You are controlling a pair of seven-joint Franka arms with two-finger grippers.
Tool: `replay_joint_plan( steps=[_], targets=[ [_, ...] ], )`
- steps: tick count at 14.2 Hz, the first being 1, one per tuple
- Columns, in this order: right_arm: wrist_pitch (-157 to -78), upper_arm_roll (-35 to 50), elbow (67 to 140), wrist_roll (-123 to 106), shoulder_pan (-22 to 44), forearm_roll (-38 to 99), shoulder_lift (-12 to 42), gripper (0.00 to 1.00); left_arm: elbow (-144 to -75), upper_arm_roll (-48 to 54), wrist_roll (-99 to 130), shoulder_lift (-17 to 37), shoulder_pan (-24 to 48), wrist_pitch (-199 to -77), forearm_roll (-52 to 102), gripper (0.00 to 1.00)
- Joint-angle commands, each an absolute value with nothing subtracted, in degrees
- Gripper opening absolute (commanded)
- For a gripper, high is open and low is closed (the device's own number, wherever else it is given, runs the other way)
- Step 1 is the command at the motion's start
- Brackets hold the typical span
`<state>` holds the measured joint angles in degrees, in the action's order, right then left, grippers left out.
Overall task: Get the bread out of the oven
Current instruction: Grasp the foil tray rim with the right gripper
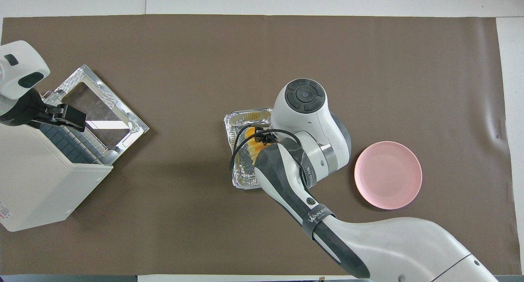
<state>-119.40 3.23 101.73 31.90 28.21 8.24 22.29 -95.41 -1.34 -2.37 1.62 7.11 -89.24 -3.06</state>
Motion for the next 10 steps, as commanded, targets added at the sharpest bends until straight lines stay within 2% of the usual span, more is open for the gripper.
replay_joint_plan(
  steps=[1, 5, 8, 10],
  targets=[
    [-120.2, 3.2, 105.6, 32.4, 28.2, 9.2, 19.8, 0.64, -97.2, -1.9, -2.4, 0.0, 7.5, -90.6, -2.3, 1.0],
    [-122.2, 3.3, 107.0, 32.3, 28.2, 9.3, 19.4, 0.61, -96.5, -1.9, -2.5, 0.1, 7.1, -90.5, -0.5, 1.0],
    [-125.1, 3.3, 109.0, 32.5, 28.3, 9.6, 19.0, 0.5, -96.6, -1.8, -2.5, 0.2, 7.1, -92.1, 0.3, 1.0],
    [-125.1, 3.3, 109.0, 32.7, 28.3, 9.6, 19.0, 0.36, -96.7, -1.4, -2.7, 0.3, 7.4, -92.3, 0.2, 1.0]
  ],
)
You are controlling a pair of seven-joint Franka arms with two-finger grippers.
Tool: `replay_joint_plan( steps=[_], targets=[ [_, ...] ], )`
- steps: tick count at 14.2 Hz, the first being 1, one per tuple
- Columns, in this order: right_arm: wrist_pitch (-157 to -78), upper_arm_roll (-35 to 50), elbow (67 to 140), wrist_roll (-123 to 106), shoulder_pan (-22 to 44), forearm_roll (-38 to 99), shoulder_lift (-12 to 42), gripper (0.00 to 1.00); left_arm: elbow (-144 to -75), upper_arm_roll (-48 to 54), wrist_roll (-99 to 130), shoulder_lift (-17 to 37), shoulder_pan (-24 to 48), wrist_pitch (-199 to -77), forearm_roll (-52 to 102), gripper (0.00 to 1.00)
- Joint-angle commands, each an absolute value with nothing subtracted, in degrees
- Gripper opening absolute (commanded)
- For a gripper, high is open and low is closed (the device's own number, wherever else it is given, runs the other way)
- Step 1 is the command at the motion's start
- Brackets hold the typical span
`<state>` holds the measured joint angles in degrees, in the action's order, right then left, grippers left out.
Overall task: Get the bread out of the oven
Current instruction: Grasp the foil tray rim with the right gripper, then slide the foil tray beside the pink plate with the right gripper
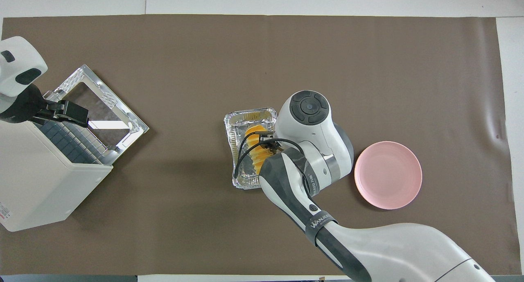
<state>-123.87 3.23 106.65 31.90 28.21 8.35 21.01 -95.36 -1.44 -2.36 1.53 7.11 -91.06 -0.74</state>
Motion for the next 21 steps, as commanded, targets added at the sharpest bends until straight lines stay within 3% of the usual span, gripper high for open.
replay_joint_plan(
  steps=[1, 3, 4, 12, 21],
  targets=[
    [-125.1, 3.3, 109.1, 32.8, 28.3, 9.6, 19.0, 0.28, -96.4, -1.3, -2.7, 0.4, 7.5, -91.9, 0.4, 1.0],
    [-125.1, 3.3, 109.1, 32.8, 28.3, 9.6, 19.0, 0.05, -96.6, -1.4, -2.7, 0.1, 7.6, -92.4, 1.1, 1.0],
    [-125.1, 3.3, 109.0, 32.7, 28.3, 9.6, 19.0, 0.0, -95.7, -1.4, -2.7, 0.7, 7.5, -91.9, 1.4, 1.0],
    [-123.9, 3.1, 106.5, 29.8, 26.3, 9.6, 18.9, 0.0, -94.4, -1.4, 1.0, 1.2, 7.7, -92.7, 2.9, 1.0],
    [-112.1, 2.7, 94.0, 0.5, 5.6, 16.2, 20.7, 0.0, -94.7, -1.5, 0.8, 0.8, 7.8, -92.5, 3.0, 1.0]
  ],
)
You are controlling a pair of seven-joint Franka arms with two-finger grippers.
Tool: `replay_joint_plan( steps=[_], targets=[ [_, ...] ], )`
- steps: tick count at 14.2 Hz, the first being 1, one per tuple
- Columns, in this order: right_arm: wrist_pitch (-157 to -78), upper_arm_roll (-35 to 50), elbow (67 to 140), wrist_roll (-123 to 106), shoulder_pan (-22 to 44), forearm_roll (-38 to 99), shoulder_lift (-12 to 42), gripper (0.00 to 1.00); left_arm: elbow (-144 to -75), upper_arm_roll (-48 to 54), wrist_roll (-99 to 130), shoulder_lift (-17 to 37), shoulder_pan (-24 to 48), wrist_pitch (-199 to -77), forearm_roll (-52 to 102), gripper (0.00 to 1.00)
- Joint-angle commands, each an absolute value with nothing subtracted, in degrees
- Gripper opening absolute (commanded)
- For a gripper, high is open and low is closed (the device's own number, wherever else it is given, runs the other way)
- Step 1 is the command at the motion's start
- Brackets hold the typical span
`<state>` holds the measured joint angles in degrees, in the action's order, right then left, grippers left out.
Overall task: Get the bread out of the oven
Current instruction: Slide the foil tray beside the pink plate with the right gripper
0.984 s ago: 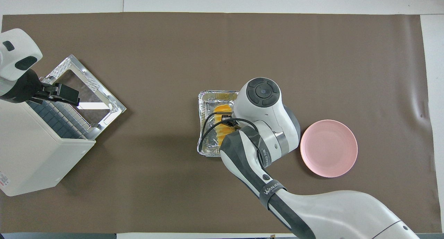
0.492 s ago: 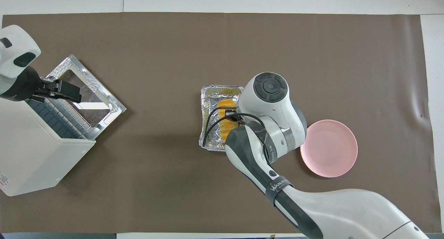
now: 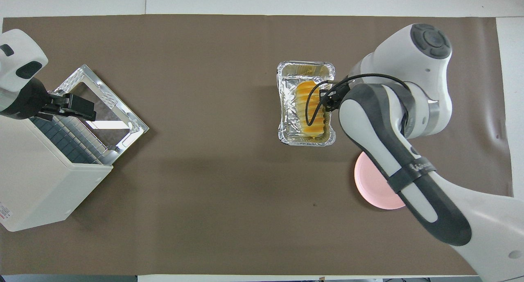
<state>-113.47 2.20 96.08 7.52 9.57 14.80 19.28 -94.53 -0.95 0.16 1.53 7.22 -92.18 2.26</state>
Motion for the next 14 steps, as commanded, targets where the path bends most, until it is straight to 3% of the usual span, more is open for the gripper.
replay_joint_plan(
  steps=[1, 9, 14],
  targets=[
    [-112.0, 2.7, 94.1, -3.3, 2.8, 15.6, 20.8, 0.0, -94.7, -1.5, 0.9, 0.6, 7.9, -92.1, 3.0, 1.0],
    [-112.9, 2.4, 94.5, -15.5, -7.7, 7.1, 24.4, 0.0, -94.6, -1.8, 1.0, 0.5, 7.8, -92.5, 2.9, 1.0],
    [-116.5, 2.3, 97.1, -15.4, -7.9, 7.2, 24.6, 0.0, -94.7, -1.8, 1.1, 0.4, 7.0, -92.4, 2.9, 1.0]
  ],
)
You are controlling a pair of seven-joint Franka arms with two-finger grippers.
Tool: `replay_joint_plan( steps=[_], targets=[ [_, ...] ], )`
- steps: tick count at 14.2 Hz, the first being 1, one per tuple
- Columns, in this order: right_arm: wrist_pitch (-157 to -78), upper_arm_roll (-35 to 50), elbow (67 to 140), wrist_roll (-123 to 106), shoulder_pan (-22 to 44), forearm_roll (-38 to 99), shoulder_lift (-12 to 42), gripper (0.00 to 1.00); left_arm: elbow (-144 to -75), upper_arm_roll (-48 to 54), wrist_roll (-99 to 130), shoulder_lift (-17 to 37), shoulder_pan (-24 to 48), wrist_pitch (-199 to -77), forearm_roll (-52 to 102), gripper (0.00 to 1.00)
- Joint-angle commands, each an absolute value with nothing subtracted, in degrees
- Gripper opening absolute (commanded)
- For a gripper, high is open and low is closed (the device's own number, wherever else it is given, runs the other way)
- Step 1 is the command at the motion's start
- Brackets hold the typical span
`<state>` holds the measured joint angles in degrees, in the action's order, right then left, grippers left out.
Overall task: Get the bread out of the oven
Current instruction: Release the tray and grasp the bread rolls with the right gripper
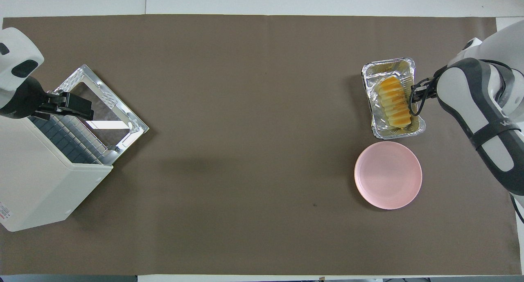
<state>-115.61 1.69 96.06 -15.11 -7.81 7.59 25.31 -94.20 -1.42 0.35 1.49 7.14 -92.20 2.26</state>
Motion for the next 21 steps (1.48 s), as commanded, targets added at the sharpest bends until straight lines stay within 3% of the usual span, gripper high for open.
replay_joint_plan(
  steps=[1, 6, 8, 11, 15, 21],
  targets=[
    [-116.6, 2.3, 97.6, -15.3, -7.7, 7.3, 24.6, 0.0, -94.7, -1.8, 1.1, 0.4, 6.9, -92.4, 2.9, 1.0],
    [-117.1, 2.3, 99.4, -15.3, -7.6, 7.2, 24.1, 0.0, -94.7, -1.8, 1.1, 0.4, 7.0, -92.4, 2.9, 1.0],
    [-117.2, 2.3, 99.2, -15.2, -7.6, 7.2, 24.1, 0.66, -94.7, -1.8, 1.1, 0.4, 7.0, -92.4, 2.9, 1.0],
    [-115.1, 2.3, 97.2, -14.9, -7.5, 7.3, 24.0, 0.93, -94.7, -1.8, 1.1, 0.4, 7.0, -92.4, 2.9, 1.0],
    [-110.3, 2.3, 93.3, -9.2, -4.8, 7.0, 24.1, 0.95, -94.7, -1.7, 1.1, 0.4, 7.0, -92.4, 2.9, 1.0],
    [-115.6, 2.3, 98.1, -9.1, -1.0, 4.2, 23.6, 0.99, -94.7, -1.8, 1.1, 0.4, 7.0, -92.4, 2.9, 1.0]
  ],
)
